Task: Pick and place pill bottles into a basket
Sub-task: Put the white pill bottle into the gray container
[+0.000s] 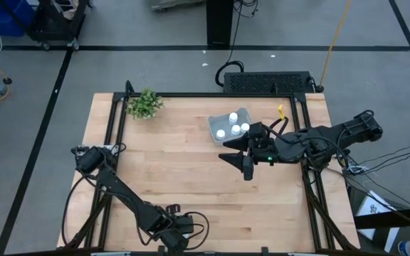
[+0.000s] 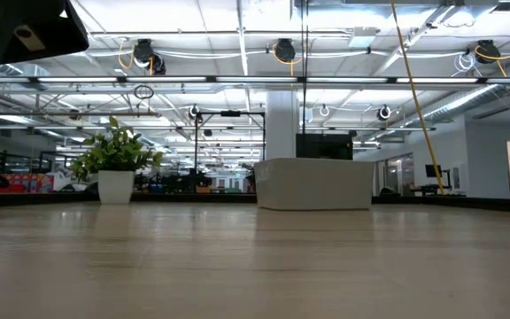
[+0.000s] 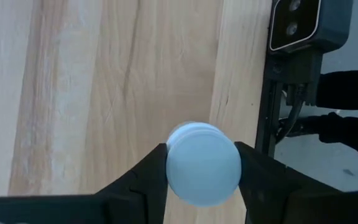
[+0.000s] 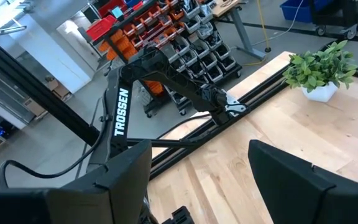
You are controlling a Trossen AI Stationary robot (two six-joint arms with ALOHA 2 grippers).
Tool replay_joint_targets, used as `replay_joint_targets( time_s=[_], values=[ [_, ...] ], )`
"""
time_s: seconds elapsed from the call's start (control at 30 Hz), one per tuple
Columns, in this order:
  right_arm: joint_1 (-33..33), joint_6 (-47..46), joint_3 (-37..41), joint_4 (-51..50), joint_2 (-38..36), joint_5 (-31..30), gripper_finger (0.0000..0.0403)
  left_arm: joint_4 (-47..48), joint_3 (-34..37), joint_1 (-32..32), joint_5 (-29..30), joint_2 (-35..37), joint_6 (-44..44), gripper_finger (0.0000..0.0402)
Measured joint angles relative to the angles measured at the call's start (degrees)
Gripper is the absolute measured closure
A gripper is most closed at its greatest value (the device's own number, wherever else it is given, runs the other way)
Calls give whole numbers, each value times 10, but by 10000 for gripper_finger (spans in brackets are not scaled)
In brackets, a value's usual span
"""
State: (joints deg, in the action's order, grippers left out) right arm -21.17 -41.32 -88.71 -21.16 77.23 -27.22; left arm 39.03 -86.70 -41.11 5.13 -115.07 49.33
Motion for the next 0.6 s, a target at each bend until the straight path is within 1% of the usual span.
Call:
replay_joint_targets(
  time_s=[0.1, 0.27, 0.43, 0.6],
  values=[
    [0, 0, 0, 0, 0, 0, 140, 0, 0, 2, 0, 0, 0, 236],
    [0, 0, 0, 0, 0, 0, 140, 3, 0, 13, -1, 0, 0, 213],
    [0, 0, 0, 0, 0, 0, 140, 22, -1, 32, 2, 1, -5, 237],
    [0, 0, 0, 0, 0, 0, 140, 50, 1, 61, 7, 14, -33, 237]
  ],
)
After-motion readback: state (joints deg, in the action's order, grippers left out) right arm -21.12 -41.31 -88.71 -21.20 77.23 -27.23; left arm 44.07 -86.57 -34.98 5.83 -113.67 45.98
